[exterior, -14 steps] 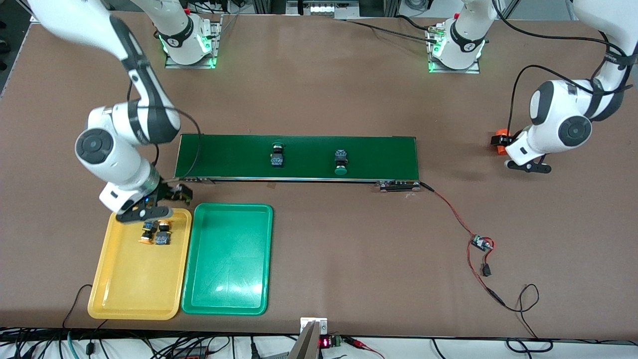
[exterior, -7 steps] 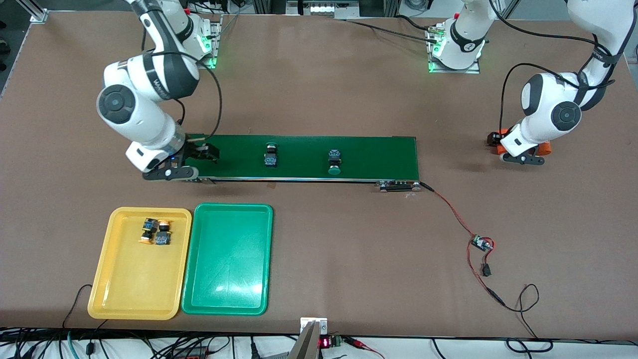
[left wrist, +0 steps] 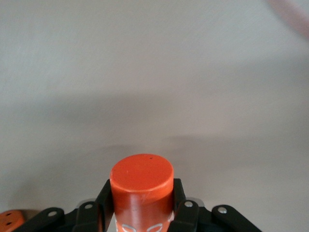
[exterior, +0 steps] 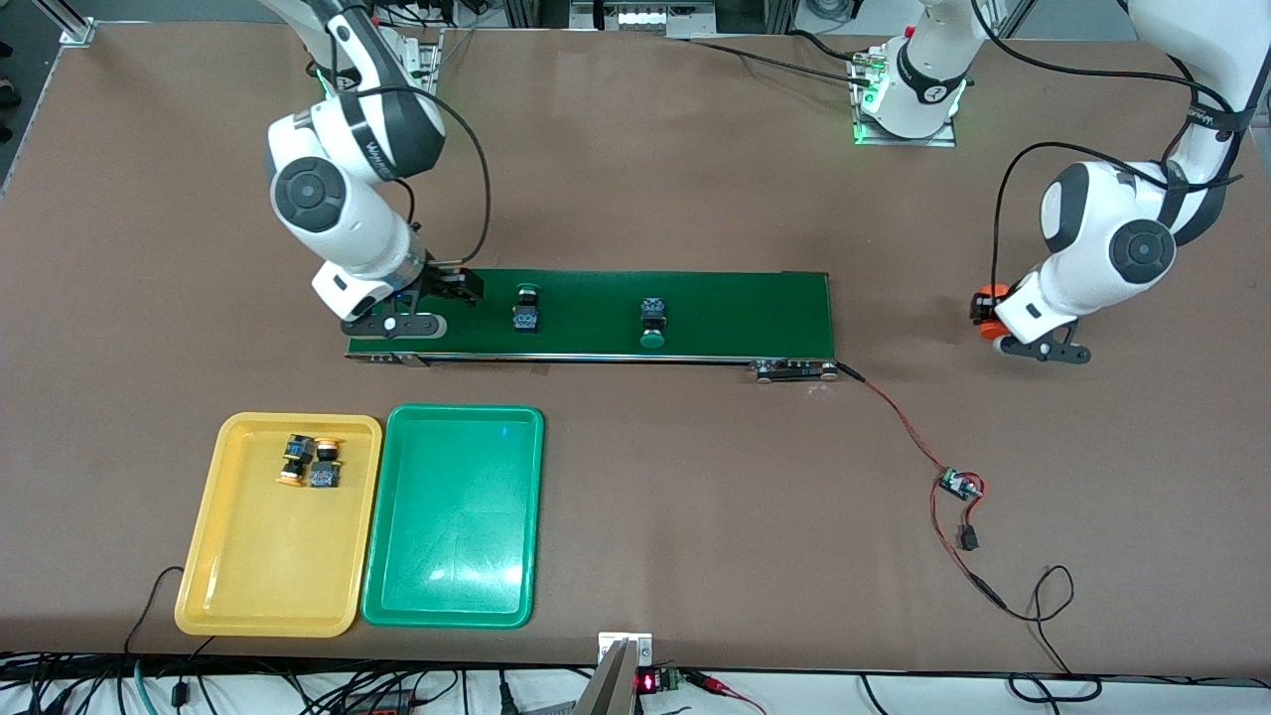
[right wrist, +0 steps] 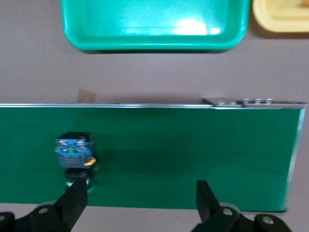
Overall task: Sort buttons by color to trays
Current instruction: 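Grasp an orange cylinder with the left gripper while the right grasps a green button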
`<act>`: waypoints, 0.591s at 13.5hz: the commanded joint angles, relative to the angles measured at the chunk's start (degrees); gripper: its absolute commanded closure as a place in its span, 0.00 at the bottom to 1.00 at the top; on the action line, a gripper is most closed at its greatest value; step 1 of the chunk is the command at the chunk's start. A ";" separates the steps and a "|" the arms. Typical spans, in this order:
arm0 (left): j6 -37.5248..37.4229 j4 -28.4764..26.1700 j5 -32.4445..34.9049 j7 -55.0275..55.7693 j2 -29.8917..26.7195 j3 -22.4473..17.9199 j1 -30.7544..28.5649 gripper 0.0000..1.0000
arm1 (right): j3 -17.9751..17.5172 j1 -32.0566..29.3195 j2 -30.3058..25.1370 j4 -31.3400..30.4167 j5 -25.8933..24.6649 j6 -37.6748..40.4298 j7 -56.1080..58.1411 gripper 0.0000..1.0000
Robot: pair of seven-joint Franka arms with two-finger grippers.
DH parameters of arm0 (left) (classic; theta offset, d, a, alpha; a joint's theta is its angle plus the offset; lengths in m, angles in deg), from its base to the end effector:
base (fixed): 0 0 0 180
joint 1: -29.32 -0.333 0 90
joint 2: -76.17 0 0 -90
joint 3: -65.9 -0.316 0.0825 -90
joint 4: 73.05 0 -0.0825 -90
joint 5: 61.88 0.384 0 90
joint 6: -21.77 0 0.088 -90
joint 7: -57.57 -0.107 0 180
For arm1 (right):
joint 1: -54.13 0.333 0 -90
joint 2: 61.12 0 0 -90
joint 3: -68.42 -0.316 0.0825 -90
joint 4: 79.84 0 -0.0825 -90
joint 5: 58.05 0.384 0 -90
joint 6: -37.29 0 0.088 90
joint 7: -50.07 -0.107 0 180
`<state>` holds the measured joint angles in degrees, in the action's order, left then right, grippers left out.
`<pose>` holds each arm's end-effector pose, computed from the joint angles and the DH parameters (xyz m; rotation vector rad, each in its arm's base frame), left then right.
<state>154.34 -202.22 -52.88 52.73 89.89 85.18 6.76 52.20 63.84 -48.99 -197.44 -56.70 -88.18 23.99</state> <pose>0.5204 0.0310 0.2498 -3.1073 0.2189 0.2555 0.5182 0.2490 0.3341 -3.0973 0.0325 0.1452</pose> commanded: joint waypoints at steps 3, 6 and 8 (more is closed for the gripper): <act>-10.40 13.41 -2.49 -1.30 3.59 12.24 1.02 0.79 | -0.92 2.76 3.94 -0.35 0.76 -5.74 -5.37 0.00; -10.32 14.47 -2.31 -14.19 4.82 18.06 2.07 0.73 | -0.83 3.64 6.23 -1.22 0.68 -9.26 -5.38 0.00; -9.88 14.48 -2.31 -24.12 6.05 21.57 3.65 0.72 | -0.83 4.00 7.99 -1.32 0.41 -11.37 -5.29 0.00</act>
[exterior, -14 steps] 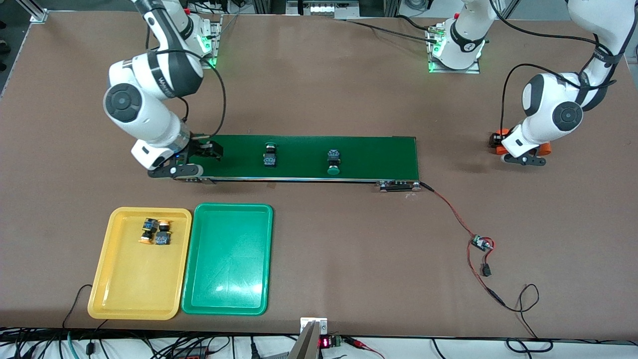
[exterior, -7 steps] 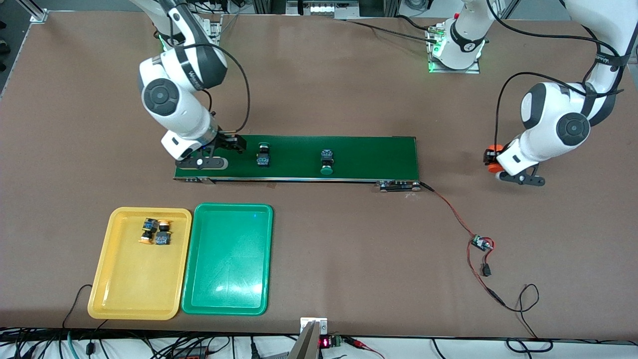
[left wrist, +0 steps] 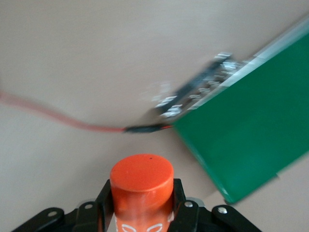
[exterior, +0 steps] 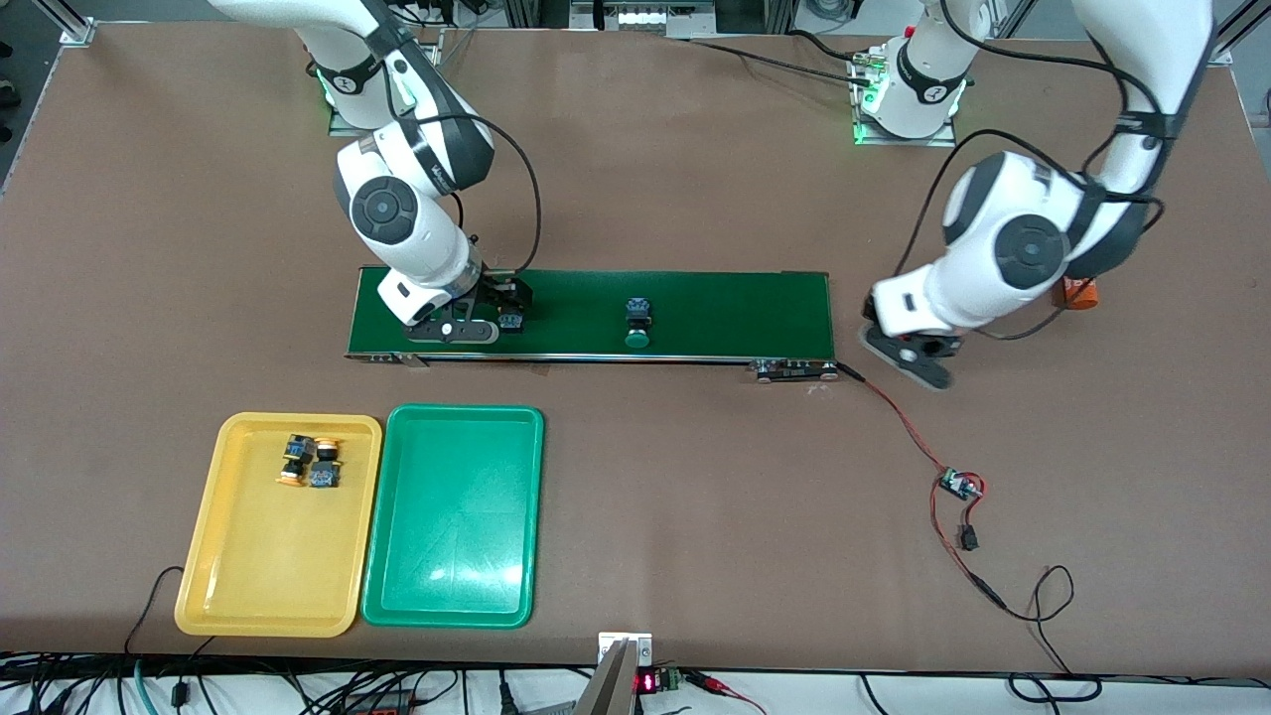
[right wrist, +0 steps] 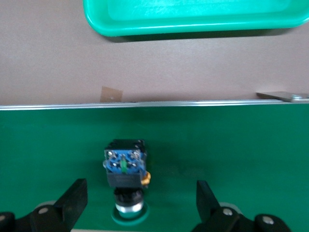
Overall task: Sort buttons by color to trays
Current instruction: 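Place the orange cylinder on the belt while the right gripper carries the green button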
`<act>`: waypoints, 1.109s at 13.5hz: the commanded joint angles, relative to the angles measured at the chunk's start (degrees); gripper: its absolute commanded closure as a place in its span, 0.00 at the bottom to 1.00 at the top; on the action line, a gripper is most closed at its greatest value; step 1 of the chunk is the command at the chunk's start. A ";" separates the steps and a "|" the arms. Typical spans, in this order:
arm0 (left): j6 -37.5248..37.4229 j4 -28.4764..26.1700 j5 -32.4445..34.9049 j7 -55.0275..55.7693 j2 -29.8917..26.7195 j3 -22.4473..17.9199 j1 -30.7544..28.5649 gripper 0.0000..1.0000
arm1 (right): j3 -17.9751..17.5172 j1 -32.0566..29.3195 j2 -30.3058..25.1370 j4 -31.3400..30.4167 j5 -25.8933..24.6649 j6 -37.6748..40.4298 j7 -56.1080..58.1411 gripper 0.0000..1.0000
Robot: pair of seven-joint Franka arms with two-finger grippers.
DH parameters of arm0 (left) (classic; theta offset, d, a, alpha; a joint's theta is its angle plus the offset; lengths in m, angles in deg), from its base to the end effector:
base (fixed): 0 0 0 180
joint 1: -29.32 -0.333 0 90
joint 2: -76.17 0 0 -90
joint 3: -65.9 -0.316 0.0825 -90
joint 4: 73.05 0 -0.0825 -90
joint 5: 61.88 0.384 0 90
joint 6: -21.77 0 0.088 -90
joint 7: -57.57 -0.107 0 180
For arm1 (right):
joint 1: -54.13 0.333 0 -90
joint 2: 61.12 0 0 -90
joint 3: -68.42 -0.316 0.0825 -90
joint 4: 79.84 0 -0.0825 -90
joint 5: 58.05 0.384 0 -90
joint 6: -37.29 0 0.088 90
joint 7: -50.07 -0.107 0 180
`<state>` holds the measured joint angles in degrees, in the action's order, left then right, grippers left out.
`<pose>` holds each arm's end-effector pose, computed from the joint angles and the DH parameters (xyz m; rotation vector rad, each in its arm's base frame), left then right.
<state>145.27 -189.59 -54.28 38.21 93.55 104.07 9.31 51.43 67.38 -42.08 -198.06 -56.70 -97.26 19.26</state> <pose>0.5524 -0.1649 0.3171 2.8580 -1.0805 -0.1682 0.5078 0.2924 0.2759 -3.0586 0.0620 0.1317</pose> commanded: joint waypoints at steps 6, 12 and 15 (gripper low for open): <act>4.45 0.87 2.07 -21.75 4.94 5.43 7.96 0.73 | 0.29 0.38 3.11 -0.69 -0.56 -3.18 0.23 0.21; 5.26 -0.36 11.48 -25.21 9.51 5.60 9.90 0.43 | 2.13 -0.06 2.76 -0.17 -2.84 -1.96 1.81 0.80; 4.73 -0.18 11.66 -25.03 8.37 5.87 9.90 0.00 | 3.89 -0.24 0.74 4.29 -2.84 3.91 5.22 0.80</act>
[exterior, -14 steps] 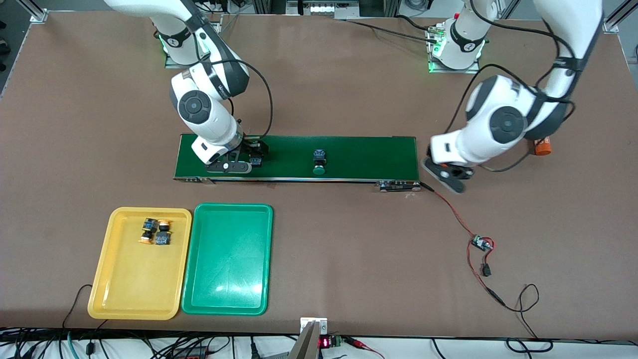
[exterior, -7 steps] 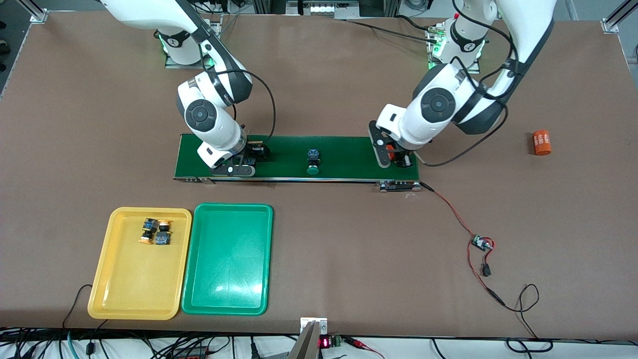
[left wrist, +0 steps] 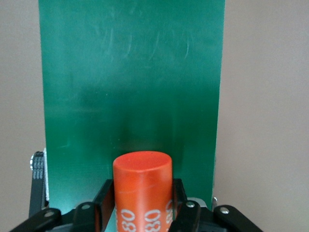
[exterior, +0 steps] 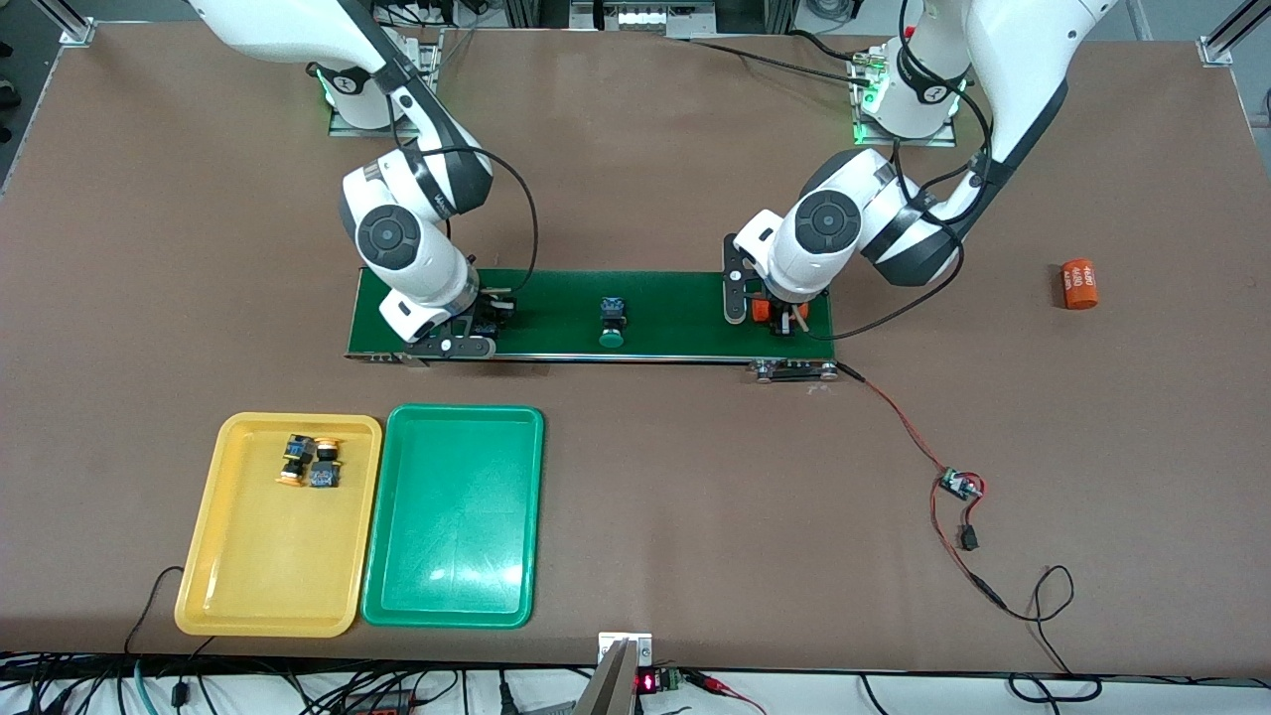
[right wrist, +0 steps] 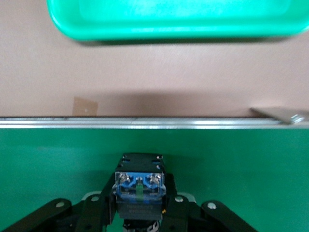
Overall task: Sort buttons by color to trays
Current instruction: 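Place the orange cylinder on the belt while the right gripper carries the green button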
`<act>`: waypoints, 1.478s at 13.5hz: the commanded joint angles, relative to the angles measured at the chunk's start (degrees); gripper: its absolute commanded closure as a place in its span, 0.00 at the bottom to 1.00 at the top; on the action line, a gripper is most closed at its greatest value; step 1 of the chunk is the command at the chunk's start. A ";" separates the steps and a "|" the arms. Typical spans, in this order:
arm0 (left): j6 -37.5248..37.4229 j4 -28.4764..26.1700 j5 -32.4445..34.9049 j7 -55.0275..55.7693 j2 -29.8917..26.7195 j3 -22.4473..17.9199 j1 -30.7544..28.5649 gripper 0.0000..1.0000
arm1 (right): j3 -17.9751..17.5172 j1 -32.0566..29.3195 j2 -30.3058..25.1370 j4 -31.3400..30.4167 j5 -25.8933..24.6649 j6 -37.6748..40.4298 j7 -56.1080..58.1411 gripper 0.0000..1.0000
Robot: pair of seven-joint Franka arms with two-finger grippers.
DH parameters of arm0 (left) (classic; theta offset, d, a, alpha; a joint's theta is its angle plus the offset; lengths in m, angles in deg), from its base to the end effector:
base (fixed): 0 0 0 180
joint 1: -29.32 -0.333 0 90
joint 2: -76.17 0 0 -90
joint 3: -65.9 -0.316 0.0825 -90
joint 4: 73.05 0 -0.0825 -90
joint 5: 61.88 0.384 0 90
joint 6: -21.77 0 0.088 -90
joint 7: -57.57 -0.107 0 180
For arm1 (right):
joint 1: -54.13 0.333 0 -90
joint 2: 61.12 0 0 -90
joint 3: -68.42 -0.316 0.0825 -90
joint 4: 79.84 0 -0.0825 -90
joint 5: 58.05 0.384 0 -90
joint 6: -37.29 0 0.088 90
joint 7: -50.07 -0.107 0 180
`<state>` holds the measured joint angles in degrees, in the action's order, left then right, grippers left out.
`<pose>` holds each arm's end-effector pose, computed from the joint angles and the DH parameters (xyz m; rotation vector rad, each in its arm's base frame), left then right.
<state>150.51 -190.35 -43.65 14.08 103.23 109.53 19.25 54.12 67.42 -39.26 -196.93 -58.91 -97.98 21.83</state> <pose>0.4914 -0.3054 0.2558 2.1964 -2.1013 -0.1607 0.5248 0.2707 0.2544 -3.0905 0.0235 0.1309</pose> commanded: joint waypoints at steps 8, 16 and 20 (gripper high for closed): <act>-17.03 5.25 -8.10 2.87 -15.52 -6.17 -1.98 0.00 | 5.16 -3.88 7.83 22.50 -3.62 3.45 14.78 0.79; -22.57 3.32 -12.07 18.94 -21.70 -27.00 -1.01 0.00 | 8.23 -3.62 19.53 25.95 -6.78 -6.40 17.61 0.70; -22.39 -0.55 -11.55 23.18 -20.66 -36.41 -1.19 0.00 | 8.76 -3.88 19.72 24.47 -6.87 -9.90 18.30 0.01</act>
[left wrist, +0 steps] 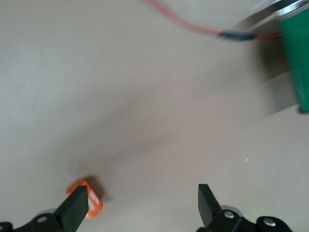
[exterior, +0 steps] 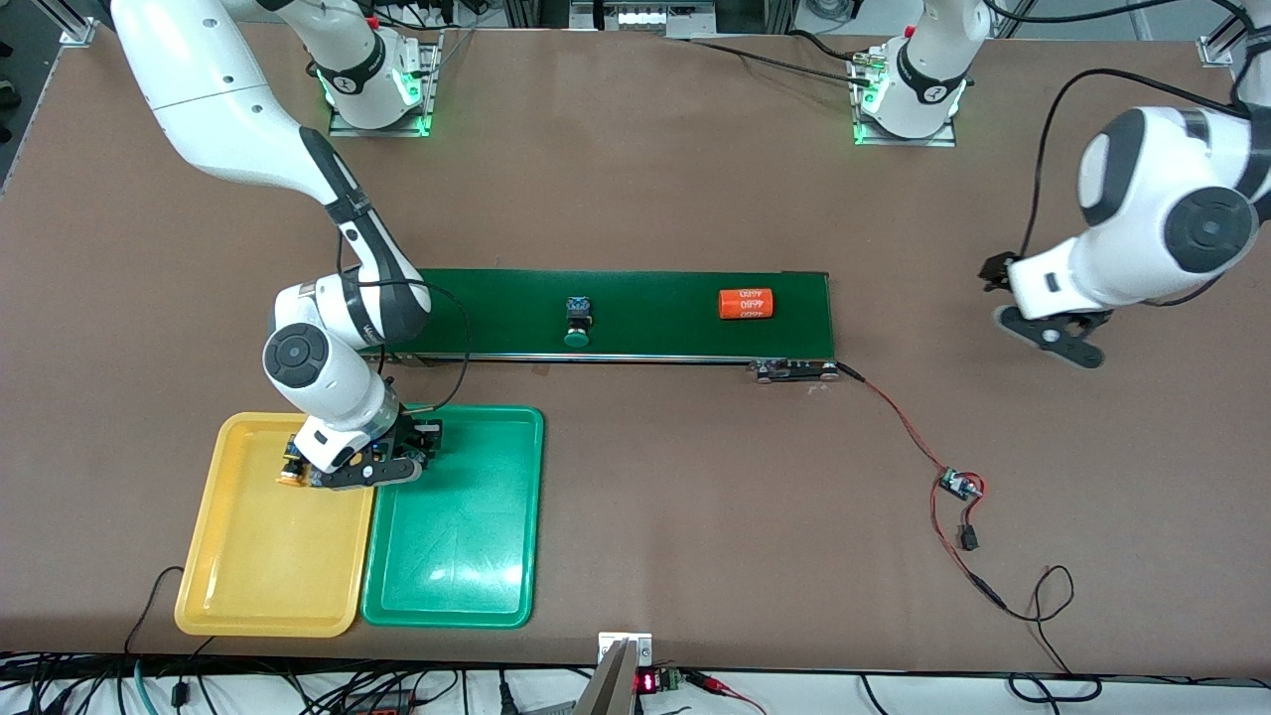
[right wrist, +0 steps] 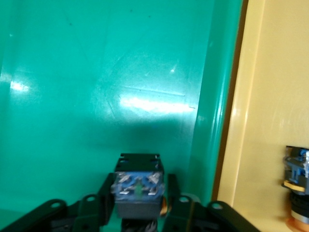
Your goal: Sort buttons by color to trays
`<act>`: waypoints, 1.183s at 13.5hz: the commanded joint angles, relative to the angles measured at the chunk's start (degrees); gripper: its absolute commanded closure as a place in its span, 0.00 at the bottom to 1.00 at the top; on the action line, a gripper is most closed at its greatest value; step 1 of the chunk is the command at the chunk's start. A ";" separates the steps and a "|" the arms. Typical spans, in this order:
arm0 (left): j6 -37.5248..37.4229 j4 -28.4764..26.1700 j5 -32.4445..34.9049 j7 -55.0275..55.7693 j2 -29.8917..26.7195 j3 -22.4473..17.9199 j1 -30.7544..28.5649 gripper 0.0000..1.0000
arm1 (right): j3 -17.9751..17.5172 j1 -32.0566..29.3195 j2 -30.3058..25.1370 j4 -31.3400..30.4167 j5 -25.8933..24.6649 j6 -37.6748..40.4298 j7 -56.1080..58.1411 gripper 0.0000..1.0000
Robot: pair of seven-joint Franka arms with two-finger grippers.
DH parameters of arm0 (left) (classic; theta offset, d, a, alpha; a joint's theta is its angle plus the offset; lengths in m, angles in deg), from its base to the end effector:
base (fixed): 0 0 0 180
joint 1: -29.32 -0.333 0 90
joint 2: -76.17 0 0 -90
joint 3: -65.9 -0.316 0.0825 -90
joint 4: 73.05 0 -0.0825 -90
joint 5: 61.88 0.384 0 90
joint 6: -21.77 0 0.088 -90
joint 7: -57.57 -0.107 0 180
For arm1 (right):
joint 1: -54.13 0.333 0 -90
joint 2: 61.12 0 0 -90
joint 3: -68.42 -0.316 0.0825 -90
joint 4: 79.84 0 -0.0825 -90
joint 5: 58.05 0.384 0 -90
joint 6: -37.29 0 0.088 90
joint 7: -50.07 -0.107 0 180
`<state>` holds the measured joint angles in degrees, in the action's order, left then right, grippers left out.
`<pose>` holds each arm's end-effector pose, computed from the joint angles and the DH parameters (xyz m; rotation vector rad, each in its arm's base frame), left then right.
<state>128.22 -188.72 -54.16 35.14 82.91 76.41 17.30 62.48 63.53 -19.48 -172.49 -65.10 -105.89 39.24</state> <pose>0.5424 0.0263 0.3753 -2.9984 0.6438 0.4489 0.6852 0.1780 0.2153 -3.1022 -0.2172 -0.2488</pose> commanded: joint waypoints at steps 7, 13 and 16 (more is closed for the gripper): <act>20.85 -11.93 3.16 -1.37 6.62 -21.40 -0.72 0.00 | 0.49 -0.26 -10.24 -9.73 0.20 -2.39 0.90 0.00; 29.16 -15.82 3.09 -13.86 11.62 -23.87 -3.27 0.00 | -1.61 0.00 -22.63 -12.45 3.35 16.59 -4.10 0.00; 33.98 -18.97 3.09 -14.04 12.16 -23.87 -4.41 0.18 | -3.46 -0.09 -29.05 -18.94 9.15 18.55 -4.72 0.00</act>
<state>159.04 -205.72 -51.76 22.55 95.06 52.59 13.39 60.17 63.68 -43.23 -184.85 -58.84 -87.35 35.91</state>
